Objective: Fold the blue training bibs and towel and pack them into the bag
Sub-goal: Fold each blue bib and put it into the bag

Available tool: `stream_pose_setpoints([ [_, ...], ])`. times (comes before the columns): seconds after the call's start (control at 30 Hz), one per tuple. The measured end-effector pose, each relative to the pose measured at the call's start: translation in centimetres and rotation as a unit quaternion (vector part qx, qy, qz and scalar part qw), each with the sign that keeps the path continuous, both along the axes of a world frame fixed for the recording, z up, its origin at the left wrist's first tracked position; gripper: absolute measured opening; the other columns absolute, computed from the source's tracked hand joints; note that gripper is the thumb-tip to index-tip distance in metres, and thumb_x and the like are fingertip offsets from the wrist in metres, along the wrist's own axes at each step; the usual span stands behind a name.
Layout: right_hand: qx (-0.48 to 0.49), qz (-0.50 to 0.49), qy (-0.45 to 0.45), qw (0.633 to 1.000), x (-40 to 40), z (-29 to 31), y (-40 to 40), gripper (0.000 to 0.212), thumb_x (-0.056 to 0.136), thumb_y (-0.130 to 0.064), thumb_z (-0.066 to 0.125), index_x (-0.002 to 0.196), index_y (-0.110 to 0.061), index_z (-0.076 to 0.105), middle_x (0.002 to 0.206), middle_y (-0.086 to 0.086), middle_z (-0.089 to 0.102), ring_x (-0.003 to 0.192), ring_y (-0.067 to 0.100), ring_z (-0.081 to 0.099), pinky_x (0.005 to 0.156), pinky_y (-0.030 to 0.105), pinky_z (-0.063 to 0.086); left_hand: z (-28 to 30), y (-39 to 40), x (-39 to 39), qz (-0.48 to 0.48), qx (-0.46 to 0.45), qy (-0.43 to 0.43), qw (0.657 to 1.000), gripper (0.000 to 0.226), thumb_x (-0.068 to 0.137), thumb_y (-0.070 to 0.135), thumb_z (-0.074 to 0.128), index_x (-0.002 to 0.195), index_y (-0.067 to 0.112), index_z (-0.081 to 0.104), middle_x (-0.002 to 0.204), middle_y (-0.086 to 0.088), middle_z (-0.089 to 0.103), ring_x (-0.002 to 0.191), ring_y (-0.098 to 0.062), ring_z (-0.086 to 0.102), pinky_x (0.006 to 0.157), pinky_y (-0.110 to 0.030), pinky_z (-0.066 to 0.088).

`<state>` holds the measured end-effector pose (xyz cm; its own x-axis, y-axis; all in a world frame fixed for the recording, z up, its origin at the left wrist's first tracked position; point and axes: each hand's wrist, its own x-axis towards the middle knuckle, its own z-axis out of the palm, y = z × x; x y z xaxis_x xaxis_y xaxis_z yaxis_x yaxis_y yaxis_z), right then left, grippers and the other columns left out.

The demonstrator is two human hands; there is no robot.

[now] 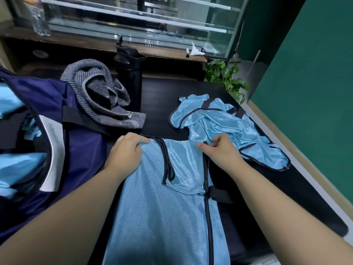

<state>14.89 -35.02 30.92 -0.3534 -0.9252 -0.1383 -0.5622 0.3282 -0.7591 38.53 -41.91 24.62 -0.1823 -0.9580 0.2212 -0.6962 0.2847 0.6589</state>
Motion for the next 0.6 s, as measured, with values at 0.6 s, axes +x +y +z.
stream_pose_setpoints([
  [0.6,0.216,0.092,0.036,0.971,-1.6,1.8,-0.3,0.038,0.083,-0.039,0.071,0.084,-0.010,0.046,0.063,0.005,0.046,0.047,0.016,0.038,0.044,0.022,0.033,5.8,-2.8,-1.9,0.012,0.219,-0.269,0.938,0.044,0.092,0.039,0.059,0.085,-0.004,0.063,0.085,-0.018,0.066,0.081,-0.028,0.062,0.063,-0.028,0.040],
])
